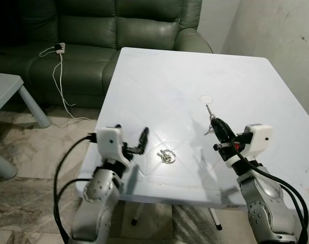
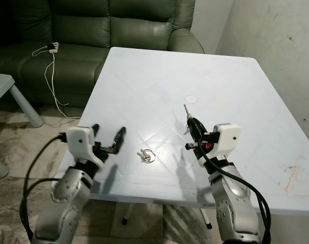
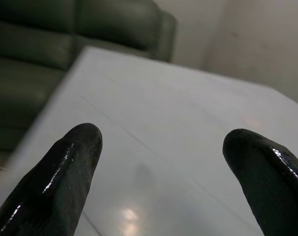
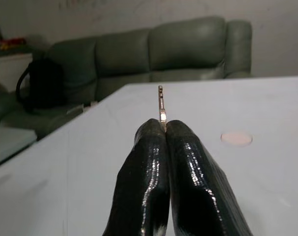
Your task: Hang keys on a hook
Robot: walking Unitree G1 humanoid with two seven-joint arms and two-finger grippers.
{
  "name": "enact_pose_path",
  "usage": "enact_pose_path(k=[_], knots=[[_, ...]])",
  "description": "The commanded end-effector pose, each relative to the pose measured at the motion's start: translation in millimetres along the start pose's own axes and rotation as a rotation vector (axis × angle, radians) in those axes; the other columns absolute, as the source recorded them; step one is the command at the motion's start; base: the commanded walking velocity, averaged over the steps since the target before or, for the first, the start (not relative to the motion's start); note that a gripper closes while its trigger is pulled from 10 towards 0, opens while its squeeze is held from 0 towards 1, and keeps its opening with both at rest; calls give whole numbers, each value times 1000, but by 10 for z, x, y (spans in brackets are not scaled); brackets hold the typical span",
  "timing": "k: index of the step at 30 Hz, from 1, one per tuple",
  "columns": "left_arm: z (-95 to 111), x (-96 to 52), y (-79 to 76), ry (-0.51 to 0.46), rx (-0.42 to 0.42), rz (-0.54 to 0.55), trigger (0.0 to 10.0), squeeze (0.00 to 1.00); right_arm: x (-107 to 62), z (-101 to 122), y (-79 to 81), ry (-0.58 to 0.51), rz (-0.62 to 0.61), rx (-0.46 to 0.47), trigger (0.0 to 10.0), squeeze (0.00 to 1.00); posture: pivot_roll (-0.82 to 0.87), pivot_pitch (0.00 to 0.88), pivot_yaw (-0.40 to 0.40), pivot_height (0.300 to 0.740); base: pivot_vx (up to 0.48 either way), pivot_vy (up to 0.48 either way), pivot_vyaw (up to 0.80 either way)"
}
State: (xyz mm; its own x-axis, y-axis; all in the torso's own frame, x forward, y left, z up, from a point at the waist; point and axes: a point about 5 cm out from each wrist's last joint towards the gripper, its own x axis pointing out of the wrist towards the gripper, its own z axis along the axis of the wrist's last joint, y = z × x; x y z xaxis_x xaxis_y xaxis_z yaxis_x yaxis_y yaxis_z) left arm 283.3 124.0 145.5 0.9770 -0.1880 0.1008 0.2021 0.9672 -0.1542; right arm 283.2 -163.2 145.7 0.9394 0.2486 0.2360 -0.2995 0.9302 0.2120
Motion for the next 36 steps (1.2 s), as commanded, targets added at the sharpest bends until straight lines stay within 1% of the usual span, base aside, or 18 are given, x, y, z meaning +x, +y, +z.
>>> enact_pose_path(k=[1, 2, 3, 4, 5, 7, 8, 9, 11, 12, 14, 17, 18, 19, 21, 28, 30, 36], knots=[[43, 36, 45, -21, -7, 24, 10000, 0, 23, 118, -22, -53, -20, -24, 10000, 0, -18, 37, -79, 740, 0, 0, 0], [89, 67, 91, -43, 6, 38, 10000, 0, 45, 141, -14, -65, -25, -42, 10000, 0, -20, 31, -76, 740, 0, 0, 0], [89, 67, 91, -43, 6, 38, 10000, 0, 45, 141, -14, -65, -25, -42, 10000, 0, -20, 31, -76, 740, 0, 0, 0], [113, 86, 129, -53, 6, 55, 10000, 0, 58, 150, -5, -72, -27, -54, 10000, 0, -20, 23, -73, 740, 0, 0, 0], [155, 109, 175, -75, -6, 77, 10000, 0, 74, 154, -9, -68, -41, -73, 10000, 0, -20, 15, -70, 740, 0, 0, 0], [177, 127, 219, -88, -8, 104, 10000, 0, 84, 146, -5, -63, -45, -82, 10000, 0, -22, 8, -67, 740, 0, 0, 0], [177, 127, 219, -88, -8, 104, 10000, 0, 84, 146, -5, -63, -45, -82, 10000, 0, -22, 8, -67, 740, 0, 0, 0], [185, 136, 239, -99, -20, 118, 10000, 0, 89, 133, -10, -53, -63, -97, 10000, 0, -23, 3, -65, 740, 0, 0, 0], [189, 127, 236, -112, -14, 118, 10000, 0, 90, 116, -25, -40, -88, -131, 10000, 0, -27, 0, -61, 740, 0, 0, 0], [171, 110, 229, -113, -16, 123, 10000, 0, 83, 109, -42, -43, -118, -167, 10000, 0, -29, 0, -59, 740, 0, 0, 0], [154, 94, 218, -114, -16, 122, 10000, 0, 75, 97, -42, -41, -122, -169, 10000, 0, -34, 0, -55, 740, 0, 0, 0], [118, 67, 206, -110, -17, 126, 10000, 0, 55, 52, -53, -14, -144, -203, 10000, 0, -38, 0, -51, 740, 0, 0, 0], [100, 67, 218, -110, -20, 131, 10000, 0, 53, 28, -41, -2, -138, -194, 10000, 0, -39, 0, -50, 740, 0, 0, 0], [87, 69, 233, -109, -23, 138, 10000, 0, 50, 7, -36, 12, -140, -205, 10000, 0, -39, 0, -50, 740, 0, 0, 0], [81, 91, 259, -100, -28, 149, 10000, 0, 59, -11, -27, 14, -141, -206, 10000, 0, -37, 0, -46, 740, 0, 0, 0], [163, 199, 359, -127, -18, 174, 10000, 0, 122, -64, -3, 26, -150, -229, 10000, 0, -33, 0, -40, 740, 0, 0, 0], [181, 225, 394, -132, -42, 183, 10000, 0, 133, -71, -4, 30, -150, -229, 10000, 0, -37, 0, -37, 740, 0, 0, 0], [184, 265, 406, -135, -62, 184, 10000, 0, 142, -78, -23, 34, -159, -240, 10000, 0, -39, 0, -38, 740, 0, 0, 0]])
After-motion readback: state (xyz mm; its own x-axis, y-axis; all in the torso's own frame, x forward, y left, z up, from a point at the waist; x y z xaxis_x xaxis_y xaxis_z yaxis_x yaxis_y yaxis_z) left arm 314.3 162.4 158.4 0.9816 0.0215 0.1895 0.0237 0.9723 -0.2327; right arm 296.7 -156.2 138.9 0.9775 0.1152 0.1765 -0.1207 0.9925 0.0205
